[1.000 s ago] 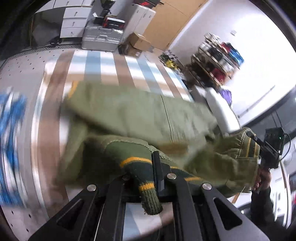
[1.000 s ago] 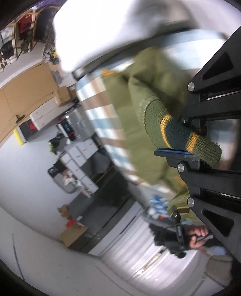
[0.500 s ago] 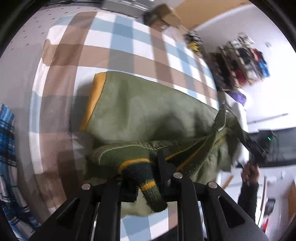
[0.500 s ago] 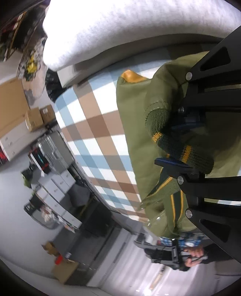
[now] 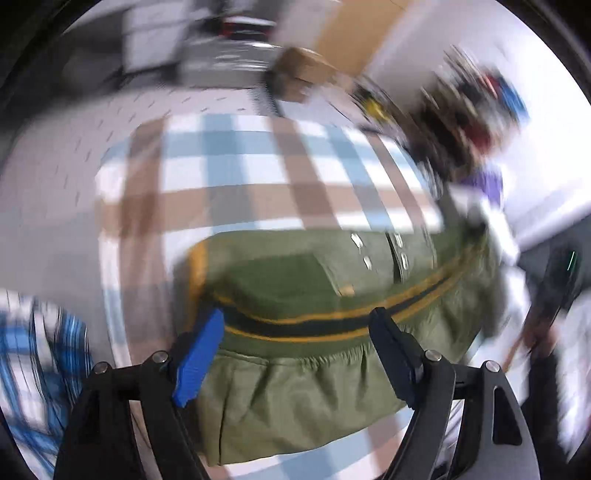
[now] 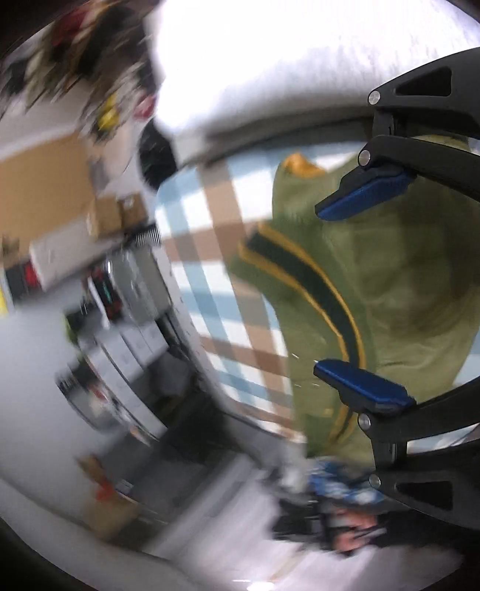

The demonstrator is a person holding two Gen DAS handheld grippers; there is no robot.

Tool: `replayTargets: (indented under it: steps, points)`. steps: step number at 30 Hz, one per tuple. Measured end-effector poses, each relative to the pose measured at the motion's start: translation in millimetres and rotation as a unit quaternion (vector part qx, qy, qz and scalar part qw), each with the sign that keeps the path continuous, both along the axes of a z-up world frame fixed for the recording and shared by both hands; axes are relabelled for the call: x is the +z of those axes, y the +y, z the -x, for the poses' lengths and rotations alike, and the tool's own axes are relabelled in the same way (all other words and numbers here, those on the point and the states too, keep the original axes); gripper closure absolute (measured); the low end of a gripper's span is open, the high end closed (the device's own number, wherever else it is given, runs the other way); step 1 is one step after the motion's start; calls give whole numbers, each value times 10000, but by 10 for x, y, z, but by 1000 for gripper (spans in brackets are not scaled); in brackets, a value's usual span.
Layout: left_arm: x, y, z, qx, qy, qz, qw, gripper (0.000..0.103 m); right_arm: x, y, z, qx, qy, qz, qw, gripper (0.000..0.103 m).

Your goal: Fold large clothes

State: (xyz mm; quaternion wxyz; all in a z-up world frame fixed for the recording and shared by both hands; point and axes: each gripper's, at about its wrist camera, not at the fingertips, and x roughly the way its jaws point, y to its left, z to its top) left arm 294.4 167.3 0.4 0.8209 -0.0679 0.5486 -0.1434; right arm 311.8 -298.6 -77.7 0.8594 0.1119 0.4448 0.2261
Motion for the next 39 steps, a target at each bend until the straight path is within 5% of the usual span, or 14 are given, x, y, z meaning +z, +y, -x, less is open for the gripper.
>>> replayTargets:
  steps: [3, 6, 9, 15, 19, 21, 22, 23, 25, 27, 30, 33, 39]
  points:
    - [-53, -521, 7, -1012, -440, -987, 9890, 25, 90, 521, 141, 981, -558, 1055, 9880, 18]
    - [-248, -938, -67, -2024, -505, -1796, 9614, 25, 50, 988, 127, 1899, -870, 1985, 9576, 12]
    - [-555, -1202, -215, -2766, -176, -2335, 9320, 25, -152, 1358, -29, 2684, -662, 2783, 9198, 13]
    - [-1026, -1302, -435, -3786, 489, -2424, 8919, 25, -548, 1686, -404, 3527, -146, 3830, 8536, 13]
    - [-1143, -1261, -644, -3998, 734, -2086, 8895, 26, -789, 1767, -558, 3943, 296, 4275, 8130, 14]
    - [-1175, -1228, -733, -4030, 893, -1817, 8925, 26, -973, 1799, -561, 4171, 585, 4578, 7830, 16]
    - [-1181, -1211, -769, -4048, 980, -1616, 8947, 26, -1035, 1803, -535, 4239, 638, 4698, 7717, 20]
    - [-1193, -1210, -793, -4066, 1076, -1476, 8952, 26, -1061, 1817, -498, 4339, 674, 4718, 7646, 35]
    - [-1215, -1233, -731, -4283, 1196, -1407, 8846, 28, -1015, 1832, -352, 4571, 576, 4674, 7545, 52]
    - [-1251, -1255, -672, -4428, 1218, -1490, 8757, 30, -972, 1798, -270, 4507, 472, 4754, 7541, 65]
    - [-1289, -1233, -675, -4388, 1336, -1269, 8795, 43, -935, 1721, -208, 4203, 451, 4870, 7643, 99]
    - [-1310, -1187, -619, -4402, 1447, -1066, 8797, 58, -809, 1677, 2, 4103, 113, 4824, 7739, 99]
    - [-1356, -1365, -313, -4255, 1030, -1728, 8823, 58, -623, 1460, 241, 3511, -139, 4523, 8197, 100]
